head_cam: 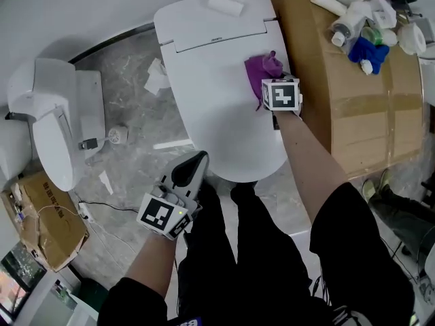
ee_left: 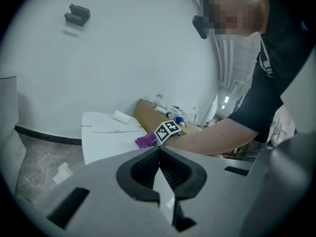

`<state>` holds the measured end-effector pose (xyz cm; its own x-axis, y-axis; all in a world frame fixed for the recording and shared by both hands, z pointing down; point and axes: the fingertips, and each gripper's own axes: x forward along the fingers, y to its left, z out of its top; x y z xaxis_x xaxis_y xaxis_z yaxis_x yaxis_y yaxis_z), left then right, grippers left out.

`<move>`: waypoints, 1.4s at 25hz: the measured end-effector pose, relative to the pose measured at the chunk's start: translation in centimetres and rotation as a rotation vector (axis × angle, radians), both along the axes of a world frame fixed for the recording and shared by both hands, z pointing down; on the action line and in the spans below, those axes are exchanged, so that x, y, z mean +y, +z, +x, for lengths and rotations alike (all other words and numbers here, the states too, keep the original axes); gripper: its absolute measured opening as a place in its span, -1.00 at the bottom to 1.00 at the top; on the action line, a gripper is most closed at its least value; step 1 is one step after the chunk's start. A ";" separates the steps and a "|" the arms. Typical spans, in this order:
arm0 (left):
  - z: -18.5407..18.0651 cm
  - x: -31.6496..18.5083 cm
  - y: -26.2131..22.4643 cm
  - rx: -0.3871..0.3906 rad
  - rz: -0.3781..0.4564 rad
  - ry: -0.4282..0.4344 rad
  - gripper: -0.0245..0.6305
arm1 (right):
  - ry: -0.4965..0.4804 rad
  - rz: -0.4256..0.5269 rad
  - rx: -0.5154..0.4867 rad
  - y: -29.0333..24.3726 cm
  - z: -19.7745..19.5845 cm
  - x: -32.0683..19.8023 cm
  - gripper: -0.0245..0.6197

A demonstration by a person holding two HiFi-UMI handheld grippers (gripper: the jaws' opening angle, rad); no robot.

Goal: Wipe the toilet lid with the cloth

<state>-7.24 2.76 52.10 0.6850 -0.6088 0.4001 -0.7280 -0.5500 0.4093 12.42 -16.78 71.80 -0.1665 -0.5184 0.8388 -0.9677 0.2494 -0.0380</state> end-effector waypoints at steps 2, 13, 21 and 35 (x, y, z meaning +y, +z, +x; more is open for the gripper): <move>1.1 0.0 -0.2 -0.003 0.007 0.020 -0.87 | 0.030 0.010 0.014 0.0 1.9 0.0 -0.72; -1.1 3.8 -0.3 0.027 0.024 0.091 -0.87 | 0.079 0.067 -0.083 -2.4 -2.9 6.5 -0.72; -9.2 9.0 -0.2 0.019 0.009 0.092 -0.87 | -0.069 0.033 -0.219 -3.7 -21.3 14.5 -0.72; -2.8 12.8 0.7 0.003 0.014 0.034 -0.87 | -0.001 0.008 -0.085 0.6 -8.6 14.9 -0.72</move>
<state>-10.07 15.53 52.76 0.7065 -0.5909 0.3895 -0.7076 -0.5799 0.4036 3.77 -1.90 72.44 -0.2378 -0.5251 0.8172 -0.9607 0.2513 -0.1181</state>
